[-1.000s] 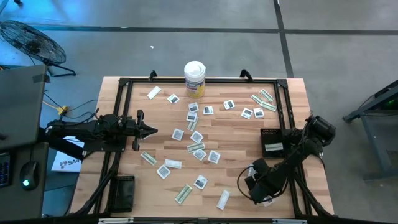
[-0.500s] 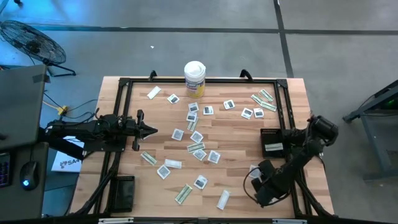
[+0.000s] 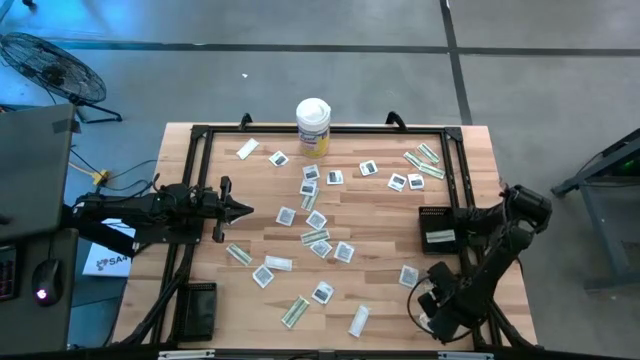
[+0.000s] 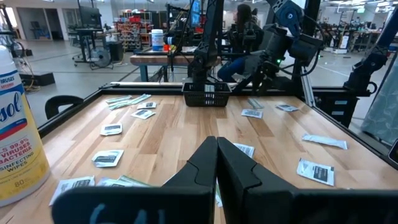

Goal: Pick & Place First Aid Supplies
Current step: Put the white bandage pad into the right black bin

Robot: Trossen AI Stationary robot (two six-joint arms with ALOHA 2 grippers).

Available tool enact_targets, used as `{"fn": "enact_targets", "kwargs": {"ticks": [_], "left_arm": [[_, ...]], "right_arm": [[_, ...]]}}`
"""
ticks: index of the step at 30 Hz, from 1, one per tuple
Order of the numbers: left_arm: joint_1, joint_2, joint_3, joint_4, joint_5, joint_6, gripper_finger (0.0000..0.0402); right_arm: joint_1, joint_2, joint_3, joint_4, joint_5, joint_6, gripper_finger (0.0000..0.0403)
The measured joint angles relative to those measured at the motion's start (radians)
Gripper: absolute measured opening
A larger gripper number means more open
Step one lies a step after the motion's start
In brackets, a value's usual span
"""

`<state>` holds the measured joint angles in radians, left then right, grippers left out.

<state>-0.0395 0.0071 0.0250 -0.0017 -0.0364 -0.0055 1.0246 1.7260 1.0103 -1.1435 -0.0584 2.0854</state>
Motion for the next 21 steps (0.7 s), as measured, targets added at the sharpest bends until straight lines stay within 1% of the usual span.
{"fn": "enact_targets", "kwargs": {"ticks": [3, 7, 21], "left_arm": [[0.000, 0.000, 0.000, 0.000, 0.000, 0.000, 0.0001], [0.000, 0.000, 0.000, 0.000, 0.000, 0.000, 0.0001], [0.000, 0.000, 0.000, 0.000, 0.000, 0.000, 0.0001]], "right_arm": [[-0.014, 0.000, 0.000, 0.032, 0.026, -0.006, 0.0110], [-0.037, 0.000, 0.000, 0.031, 0.064, -0.024, 0.0110], [-0.082, 0.000, 0.000, 0.069, 0.120, -0.074, 0.0110]]}}
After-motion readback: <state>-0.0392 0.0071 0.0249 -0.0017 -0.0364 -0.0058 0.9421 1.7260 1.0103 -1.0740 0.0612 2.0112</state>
